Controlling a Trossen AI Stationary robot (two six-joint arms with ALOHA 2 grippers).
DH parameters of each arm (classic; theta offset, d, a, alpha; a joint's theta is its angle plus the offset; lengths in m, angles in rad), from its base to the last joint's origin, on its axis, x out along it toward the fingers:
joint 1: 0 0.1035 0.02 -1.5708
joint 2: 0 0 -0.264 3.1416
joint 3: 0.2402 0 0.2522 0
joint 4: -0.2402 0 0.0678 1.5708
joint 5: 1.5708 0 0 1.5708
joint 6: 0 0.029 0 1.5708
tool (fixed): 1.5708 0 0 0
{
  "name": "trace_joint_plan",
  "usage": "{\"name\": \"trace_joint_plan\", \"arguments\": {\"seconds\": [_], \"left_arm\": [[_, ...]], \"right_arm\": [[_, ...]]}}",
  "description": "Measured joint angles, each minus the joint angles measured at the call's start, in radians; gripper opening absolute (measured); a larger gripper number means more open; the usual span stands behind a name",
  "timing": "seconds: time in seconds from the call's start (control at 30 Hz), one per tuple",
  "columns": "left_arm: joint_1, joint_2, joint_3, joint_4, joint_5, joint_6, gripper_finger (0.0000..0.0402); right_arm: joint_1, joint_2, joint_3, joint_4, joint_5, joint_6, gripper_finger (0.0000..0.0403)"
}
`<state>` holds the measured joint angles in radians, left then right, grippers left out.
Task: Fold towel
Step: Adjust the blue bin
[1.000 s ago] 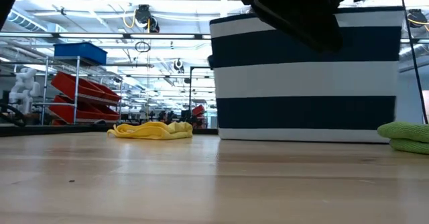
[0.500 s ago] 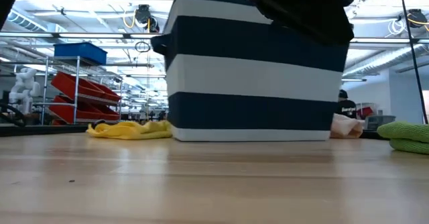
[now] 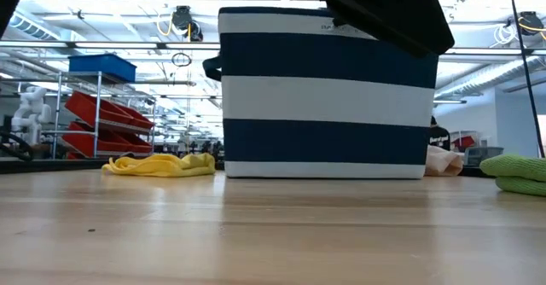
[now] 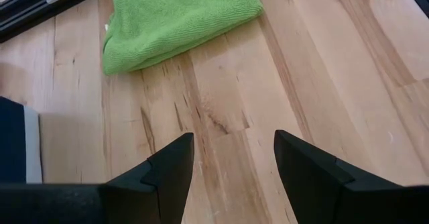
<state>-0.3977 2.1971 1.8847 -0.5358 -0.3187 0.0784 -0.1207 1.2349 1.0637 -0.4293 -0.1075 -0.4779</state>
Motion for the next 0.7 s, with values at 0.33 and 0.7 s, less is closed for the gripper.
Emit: {"name": "trace_joint_plan", "arguments": {"seconds": [0.33,0.7], "left_arm": [[0.0,0.0,0.0,0.0,0.0,-0.007,0.0213],[0.0,0.0,0.0,-0.001,0.0,-0.005,0.0213]], "right_arm": [[0.037,-0.122,0.025,0.0,0.02,0.027,0.0181],[0.057,-0.343,0.069,-0.262,0.184,0.145,0.0172]]}}
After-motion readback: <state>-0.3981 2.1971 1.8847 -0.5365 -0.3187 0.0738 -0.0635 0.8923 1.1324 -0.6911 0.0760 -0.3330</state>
